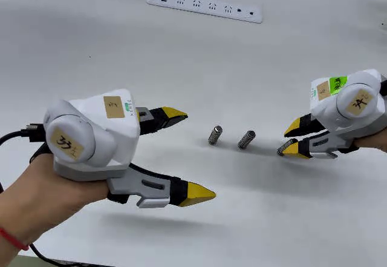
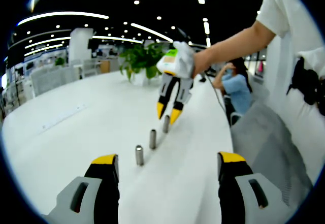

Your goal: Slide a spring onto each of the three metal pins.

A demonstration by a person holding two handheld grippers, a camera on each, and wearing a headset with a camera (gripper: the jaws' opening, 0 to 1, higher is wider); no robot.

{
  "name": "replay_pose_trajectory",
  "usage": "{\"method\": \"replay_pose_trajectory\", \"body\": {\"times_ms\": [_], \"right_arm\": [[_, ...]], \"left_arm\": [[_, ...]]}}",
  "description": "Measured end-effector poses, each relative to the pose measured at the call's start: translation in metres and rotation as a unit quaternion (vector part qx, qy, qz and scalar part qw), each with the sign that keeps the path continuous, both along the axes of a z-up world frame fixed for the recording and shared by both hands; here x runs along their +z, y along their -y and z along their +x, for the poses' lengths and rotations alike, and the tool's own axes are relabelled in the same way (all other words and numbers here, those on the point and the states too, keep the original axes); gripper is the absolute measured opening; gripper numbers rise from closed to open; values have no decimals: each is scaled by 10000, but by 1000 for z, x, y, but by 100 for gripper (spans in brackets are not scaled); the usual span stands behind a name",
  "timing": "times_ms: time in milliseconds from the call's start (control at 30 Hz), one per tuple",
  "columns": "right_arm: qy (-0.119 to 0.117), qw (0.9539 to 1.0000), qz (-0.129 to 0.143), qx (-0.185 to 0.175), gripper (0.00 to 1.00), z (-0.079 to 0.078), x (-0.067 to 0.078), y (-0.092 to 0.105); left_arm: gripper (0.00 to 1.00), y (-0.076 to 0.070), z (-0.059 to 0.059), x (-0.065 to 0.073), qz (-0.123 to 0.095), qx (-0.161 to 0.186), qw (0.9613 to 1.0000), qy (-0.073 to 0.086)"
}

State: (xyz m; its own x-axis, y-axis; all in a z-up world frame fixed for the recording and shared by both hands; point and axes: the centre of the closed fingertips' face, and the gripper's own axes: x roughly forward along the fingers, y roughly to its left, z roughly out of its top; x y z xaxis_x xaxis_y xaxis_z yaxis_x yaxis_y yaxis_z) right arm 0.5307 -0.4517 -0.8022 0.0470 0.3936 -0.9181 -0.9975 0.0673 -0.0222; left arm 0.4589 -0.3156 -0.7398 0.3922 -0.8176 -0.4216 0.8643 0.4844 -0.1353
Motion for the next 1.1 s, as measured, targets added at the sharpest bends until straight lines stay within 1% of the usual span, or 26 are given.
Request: {"method": "replay_pose_trajectory", "body": {"times_ms": [67, 100, 133, 200, 233, 267, 333, 367, 433, 467, 533, 600, 667, 700, 733, 767, 800, 867, 967, 1000, 1067, 1100], "right_arm": [[20, 9997, 199, -159, 23, 1, 3, 2], [20, 9993, 288, -229, 24, -1, 8, 3], [50, 9982, 445, -388, 25, -1, 16, 4], [98, 9965, 621, -552, 28, -3, 28, 6], [100, 9946, 775, -683, 29, -5, 36, 8], [96, 9931, 872, -774, 29, -7, 41, 10], [188, 9894, 1069, -961, 31, -10, 52, 16], [205, 9884, 1118, -1004, 33, -12, 56, 19], [205, 9847, 1276, -1166, 36, -18, 62, 26], [192, 9827, 1383, -1216, 38, -23, 64, 30], [194, 9793, 1516, -1324, 43, -29, 66, 35], [181, 9743, 1706, -1457, 46, -37, 66, 41], [184, 9680, 1902, -1625, 49, -43, 65, 47], [176, 9652, 1992, -1688, 52, -45, 64, 49], [154, 9612, 2105, -1777, 54, -49, 64, 52], [151, 9587, 2163, -1838, 57, -51, 63, 54], [147, 9545, 2287, -1911, 61, -54, 62, 56], [134, 9489, 2448, -1989, 67, -58, 61, 58], [129, 9438, 2590, -2047, 78, -64, 58, 62], [143, 9407, 2689, -2065, 80, -66, 58, 62], [139, 9362, 2803, -2114, 83, -68, 56, 65], [147, 9351, 2830, -2129, 85, -69, 55, 65]], "left_arm": [[81, -1, -1, 1, 31, -1, 10000, 22], [82, -1, -1, 1, 47, 2, 10000, 27], [82, -2, -2, 2, 77, -1, 10000, 45], [84, -3, -3, 2, 112, 1, 9999, 63], [84, -4, -4, 3, 137, 1, 9999, 74], [85, -4, -4, 4, 145, 2, 9999, 85], [86, -5, -6, 5, 176, 0, 9998, 131], [87, -5, -6, 6, 202, -6, 9997, 161], [89, -6, -7, 7, 239, 6, 9995, 191], [91, -6, -8, 8, 258, 11, 9994, 241], [93, -7, -10, 9, 286, 23, 9993, 257], [96, -10, -12, 8, 347, 45, 9990, 272], [100, -13, -13, 8, 406, 95, 9987, 293], [100, -14, -15, 8, 420, 92, 9986, 304], [100, -16, -17, 8, 441, 94, 9985, 301], [100, -16, -18, 8, 464, 99, 9985, 284], [100, -18, -20, 6, 509, 98, 9983, 277], [100, -20, -22, 5, 551, 109, 9982, 231], [100, -22, -25, 3, 582, 160, 9980, 193], [100, -22, -25, 2, 587, 197, 9979, 175], [100, -23, -26, 0, 602, 245, 9978, 154], [100, -23, -26, 0, 613, 265, 9977, 148]]}}
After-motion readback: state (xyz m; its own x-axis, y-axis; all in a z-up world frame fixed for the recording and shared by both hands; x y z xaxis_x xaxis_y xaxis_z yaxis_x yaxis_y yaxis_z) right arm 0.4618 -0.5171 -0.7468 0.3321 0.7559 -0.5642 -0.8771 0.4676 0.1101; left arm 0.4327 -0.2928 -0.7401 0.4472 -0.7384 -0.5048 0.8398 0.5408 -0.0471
